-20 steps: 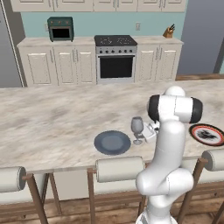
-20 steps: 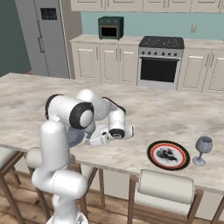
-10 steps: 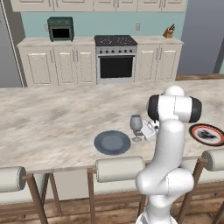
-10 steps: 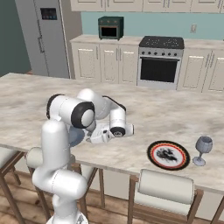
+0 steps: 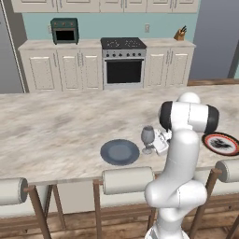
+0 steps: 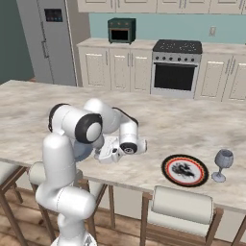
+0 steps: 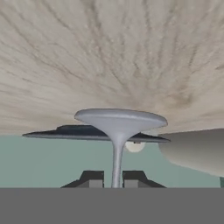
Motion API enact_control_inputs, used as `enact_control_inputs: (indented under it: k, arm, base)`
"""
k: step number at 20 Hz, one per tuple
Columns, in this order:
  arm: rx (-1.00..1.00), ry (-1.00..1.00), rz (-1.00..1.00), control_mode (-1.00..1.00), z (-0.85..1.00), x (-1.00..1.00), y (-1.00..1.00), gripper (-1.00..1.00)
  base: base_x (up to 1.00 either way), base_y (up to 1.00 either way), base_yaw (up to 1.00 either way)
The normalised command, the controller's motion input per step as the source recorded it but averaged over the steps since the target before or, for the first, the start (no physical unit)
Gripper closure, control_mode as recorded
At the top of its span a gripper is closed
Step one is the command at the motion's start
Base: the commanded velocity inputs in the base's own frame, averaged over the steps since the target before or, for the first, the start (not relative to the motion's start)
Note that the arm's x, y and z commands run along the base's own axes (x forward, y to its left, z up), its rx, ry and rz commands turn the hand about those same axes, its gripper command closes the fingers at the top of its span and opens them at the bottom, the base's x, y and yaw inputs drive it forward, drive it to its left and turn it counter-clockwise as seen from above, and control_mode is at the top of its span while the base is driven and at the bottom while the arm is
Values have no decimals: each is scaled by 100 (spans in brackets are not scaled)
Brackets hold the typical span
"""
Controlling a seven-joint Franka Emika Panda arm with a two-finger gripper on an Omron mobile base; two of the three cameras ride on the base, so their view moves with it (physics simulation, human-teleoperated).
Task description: Retrieve the wine glasses from the counter and place one next to each plate.
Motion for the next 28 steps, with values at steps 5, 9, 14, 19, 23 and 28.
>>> enact_control_inputs:
  k: [5, 9, 14, 19, 23, 28]
  arm:
    - [0, -1, 0, -100, -5, 0, 0, 100]
    - [0, -4, 0, -100, -4, 0, 0, 100]
    - [0, -5, 0, -100, -4, -3, -3, -100]
    - [0, -5, 0, -100, -5, -3, -16, -100]
    - [0, -1, 0, -100, -4, 0, -22, -100]
    - [0, -1, 0, -100, -1, 0, -23, -100]
  base:
    - [0, 0, 0]
    - [0, 0, 0]
    - [0, 0, 0]
    - [0, 0, 0]
    - [0, 0, 0]
    - [0, 0, 0]
